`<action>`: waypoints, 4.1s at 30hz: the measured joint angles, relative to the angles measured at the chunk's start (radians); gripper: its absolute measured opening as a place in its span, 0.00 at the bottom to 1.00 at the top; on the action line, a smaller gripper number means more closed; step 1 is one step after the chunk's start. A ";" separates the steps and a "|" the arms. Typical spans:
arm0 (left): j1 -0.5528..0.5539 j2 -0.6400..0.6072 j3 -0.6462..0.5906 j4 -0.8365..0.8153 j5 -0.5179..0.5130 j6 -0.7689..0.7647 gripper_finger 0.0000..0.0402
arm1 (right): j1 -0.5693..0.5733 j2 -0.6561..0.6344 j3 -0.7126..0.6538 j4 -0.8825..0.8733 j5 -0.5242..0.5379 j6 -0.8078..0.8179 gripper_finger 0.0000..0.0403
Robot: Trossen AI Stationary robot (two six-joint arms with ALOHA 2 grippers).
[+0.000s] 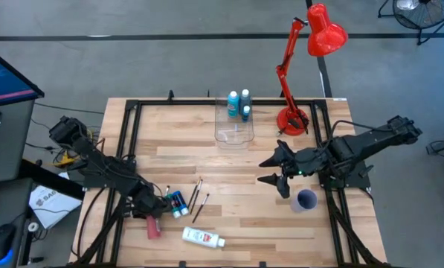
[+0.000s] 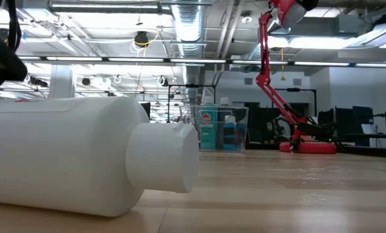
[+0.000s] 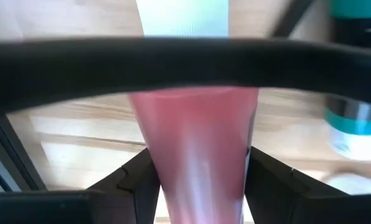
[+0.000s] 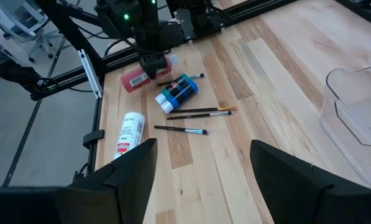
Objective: Pick & Place Paint Supplies
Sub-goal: Put the red paint bottle into the transparent bin
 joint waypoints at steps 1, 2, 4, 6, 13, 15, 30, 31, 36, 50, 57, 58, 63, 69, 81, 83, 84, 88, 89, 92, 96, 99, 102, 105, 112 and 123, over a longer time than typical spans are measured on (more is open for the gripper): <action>-0.005 -0.017 0.000 -0.008 -0.019 0.000 0.45 | -0.009 0.000 0.000 0.000 -0.014 0.006 0.62; -0.009 -0.031 0.000 -0.010 -0.037 0.001 0.45 | -0.017 0.000 0.000 0.000 -0.025 0.018 0.62; -0.018 -0.068 0.000 -0.011 -0.077 0.002 0.45 | -0.040 0.000 0.000 0.000 -0.066 0.056 0.62; -0.021 -0.101 0.000 -0.010 -0.133 0.012 0.45 | -0.065 0.000 0.000 0.001 -0.117 0.086 0.62; -0.012 -0.217 0.000 -0.006 -0.422 0.104 0.45 | -0.147 0.000 0.001 0.043 -0.264 0.140 0.62; -0.003 -0.245 0.000 -0.006 -0.506 0.156 0.45 | -0.170 0.000 0.001 0.060 -0.294 0.170 0.62; 0.256 -0.361 0.002 0.105 -0.699 0.877 0.45 | -0.382 0.000 0.001 0.359 -0.435 0.326 0.62; 0.277 -0.367 0.002 0.128 -0.700 0.938 0.45 | -0.390 0.000 0.001 0.395 -0.426 0.326 0.62; 0.373 -0.381 0.002 0.307 -0.698 1.254 0.44 | -0.428 0.017 0.003 0.485 -0.341 0.403 0.62; 0.532 -0.375 0.002 0.571 -0.598 1.883 0.44 | -0.441 0.240 0.165 0.516 -0.453 0.243 0.62; 0.533 -0.370 0.002 0.591 -0.488 2.009 0.44 | -0.452 0.429 0.440 0.222 -0.548 -0.031 0.62; 0.533 -0.370 0.002 0.603 -0.482 2.009 0.44 | -0.453 0.457 0.479 0.172 -0.582 -0.060 0.62; 0.533 -0.370 0.002 0.667 -0.439 2.005 0.44 | -0.451 0.572 0.625 0.061 -0.680 -0.079 0.62; 0.533 -0.370 0.002 0.682 -0.437 2.000 0.44 | -0.441 0.638 0.713 0.093 -0.682 -0.074 0.62; 0.533 -0.369 0.002 0.693 -0.437 1.982 0.44 | -0.433 0.694 0.738 0.090 -0.692 -0.081 0.62; 0.533 -0.371 0.003 0.701 -0.434 1.982 0.44 | -0.432 0.689 0.740 0.093 -0.651 -0.086 0.62; 0.533 -0.371 0.003 0.701 -0.426 1.981 0.44 | -0.433 0.689 0.740 0.093 -0.631 -0.094 0.62; 0.533 -0.371 0.003 0.702 -0.388 1.972 0.44 | -0.439 0.691 0.739 0.093 -0.597 -0.102 0.62; 0.533 -0.371 0.003 0.702 -0.382 1.964 0.44 | -0.439 0.691 0.739 0.094 -0.593 -0.102 0.62; 0.532 -0.371 0.003 0.703 -0.382 1.953 0.44 | -0.444 0.690 0.739 0.084 -0.594 -0.106 0.62; 0.533 -0.371 0.003 0.704 -0.382 1.952 0.44 | -0.433 0.703 0.741 0.084 -0.595 -0.105 0.62; 0.533 -0.368 0.002 0.699 -0.376 1.950 0.44 | -0.424 0.712 0.740 0.065 -0.592 -0.102 0.62; 0.531 -0.370 0.002 0.703 -0.372 1.949 0.44 | -0.417 0.726 0.743 0.078 -0.586 -0.101 0.62; 0.532 -0.368 0.000 0.704 -0.375 1.946 0.44 | -0.418 0.729 0.741 0.082 -0.583 -0.101 0.62; 0.519 -0.371 0.002 0.734 -0.392 1.932 0.44 | -0.433 0.732 0.739 0.044 -0.547 -0.106 0.62; 0.512 -0.371 0.004 0.735 -0.384 1.930 0.44 | -0.420 0.732 0.739 0.084 -0.562 -0.097 0.62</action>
